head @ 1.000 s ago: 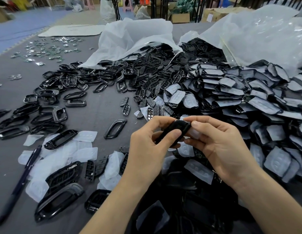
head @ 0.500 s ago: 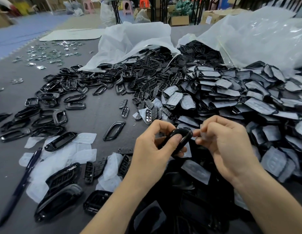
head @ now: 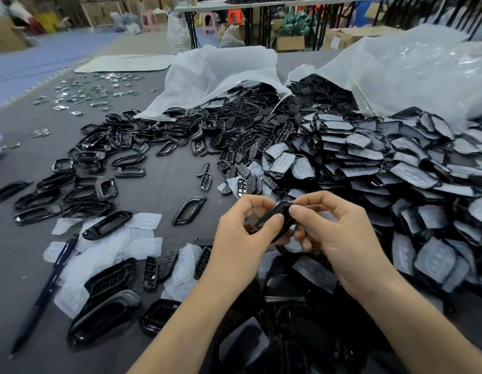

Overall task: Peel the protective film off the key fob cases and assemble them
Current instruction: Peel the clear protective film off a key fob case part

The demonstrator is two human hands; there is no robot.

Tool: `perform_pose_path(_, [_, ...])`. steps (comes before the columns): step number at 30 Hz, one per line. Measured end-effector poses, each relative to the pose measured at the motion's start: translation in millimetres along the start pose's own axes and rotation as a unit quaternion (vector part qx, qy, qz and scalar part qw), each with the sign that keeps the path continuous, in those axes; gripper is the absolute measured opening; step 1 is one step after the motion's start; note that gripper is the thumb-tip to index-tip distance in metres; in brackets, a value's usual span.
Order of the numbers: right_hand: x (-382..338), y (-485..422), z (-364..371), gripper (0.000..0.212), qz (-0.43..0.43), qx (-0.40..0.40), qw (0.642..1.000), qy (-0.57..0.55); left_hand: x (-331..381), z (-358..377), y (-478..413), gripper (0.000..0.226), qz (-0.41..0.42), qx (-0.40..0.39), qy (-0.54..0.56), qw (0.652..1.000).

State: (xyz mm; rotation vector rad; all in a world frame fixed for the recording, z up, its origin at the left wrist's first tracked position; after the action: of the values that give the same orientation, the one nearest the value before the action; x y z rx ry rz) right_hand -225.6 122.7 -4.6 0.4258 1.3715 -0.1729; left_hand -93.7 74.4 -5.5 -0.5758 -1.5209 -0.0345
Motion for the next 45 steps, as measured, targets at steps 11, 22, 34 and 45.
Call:
perform_pose_path(11, [-1.9, -4.8, -2.4, 0.003, 0.001, -0.019, 0.994, -0.109, -6.5, 1.9, 1.1, 0.021, -0.075, 0.019, 0.131, 0.988])
perform_pose_path(22, [0.2, -6.1, -6.4, 0.010, 0.011, 0.011, 0.992, -0.129, -6.0, 0.5, 1.2, 0.023, -0.073, 0.029, 0.162, 0.984])
perform_pose_path(34, [-0.1, -6.6, -7.8, 0.005, 0.026, -0.005, 0.990, -0.139, -8.1, -4.1, -1.0, 0.019, -0.081, 0.060, 0.169, 0.981])
perform_pose_path(45, [2.6, -4.1, 0.1, 0.019, 0.045, -0.043, 0.991, -0.116, -9.6, -6.0, -0.6, 0.026, -0.081, 0.064, 0.142, 0.984])
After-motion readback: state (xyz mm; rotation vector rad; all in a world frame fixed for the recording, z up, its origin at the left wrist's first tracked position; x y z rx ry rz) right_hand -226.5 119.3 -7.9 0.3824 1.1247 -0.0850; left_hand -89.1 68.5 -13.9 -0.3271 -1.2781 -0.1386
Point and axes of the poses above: each hand's wrist, its own y-axis away from the middle knuckle, its own z-axis out of the palm, x = y × z, the point moved 7 cm from there along -y, towards the middle knuckle, and after that the axes turned 9 degrees about z, right-handed, at the moved point
